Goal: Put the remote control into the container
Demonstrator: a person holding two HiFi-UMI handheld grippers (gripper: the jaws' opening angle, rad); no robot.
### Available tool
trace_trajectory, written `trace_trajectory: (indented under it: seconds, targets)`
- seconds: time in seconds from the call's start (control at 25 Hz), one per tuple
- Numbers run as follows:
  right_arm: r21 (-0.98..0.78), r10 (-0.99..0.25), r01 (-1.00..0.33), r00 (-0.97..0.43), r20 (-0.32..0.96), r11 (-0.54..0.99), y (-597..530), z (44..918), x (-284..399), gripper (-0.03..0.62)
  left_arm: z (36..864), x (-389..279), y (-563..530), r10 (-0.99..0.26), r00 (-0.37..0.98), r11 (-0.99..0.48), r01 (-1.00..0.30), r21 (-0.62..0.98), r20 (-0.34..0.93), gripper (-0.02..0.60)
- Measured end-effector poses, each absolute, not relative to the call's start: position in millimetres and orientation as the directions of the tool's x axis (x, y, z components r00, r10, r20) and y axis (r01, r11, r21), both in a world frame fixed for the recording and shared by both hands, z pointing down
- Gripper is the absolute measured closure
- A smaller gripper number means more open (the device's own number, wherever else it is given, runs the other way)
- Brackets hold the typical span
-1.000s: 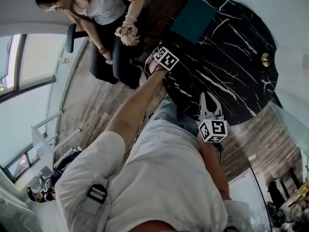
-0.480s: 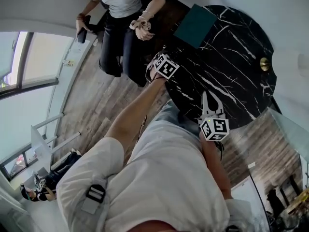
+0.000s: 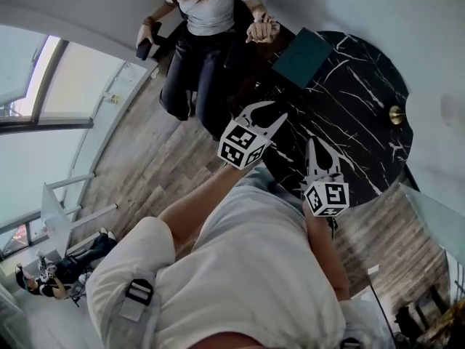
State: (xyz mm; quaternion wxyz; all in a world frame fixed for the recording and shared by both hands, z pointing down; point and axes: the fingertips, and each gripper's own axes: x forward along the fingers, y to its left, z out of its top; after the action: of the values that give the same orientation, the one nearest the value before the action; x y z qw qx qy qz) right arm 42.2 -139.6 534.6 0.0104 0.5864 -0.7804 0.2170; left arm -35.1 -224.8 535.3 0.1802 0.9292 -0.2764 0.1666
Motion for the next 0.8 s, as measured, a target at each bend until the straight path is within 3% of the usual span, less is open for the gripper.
trace_trajectory:
  seconds: [0.28,0.8]
  targets:
    - [-0.264,-0.920,-0.925,-0.332,0.208,0.274,-120.5,483.7,42.2,0.583,453.4,-15.3,-168.2,-0.433,0.874,-0.847,-0.479,0.233,0.222,0.572]
    - [-0.219,-0.943,-0.941,-0.295,0.156,0.258,-88.3,441.8,52.1,0.585,428.4,15.2,-109.8,-0.383,0.915,-0.904,-0.399,0.154,0.123,0.574]
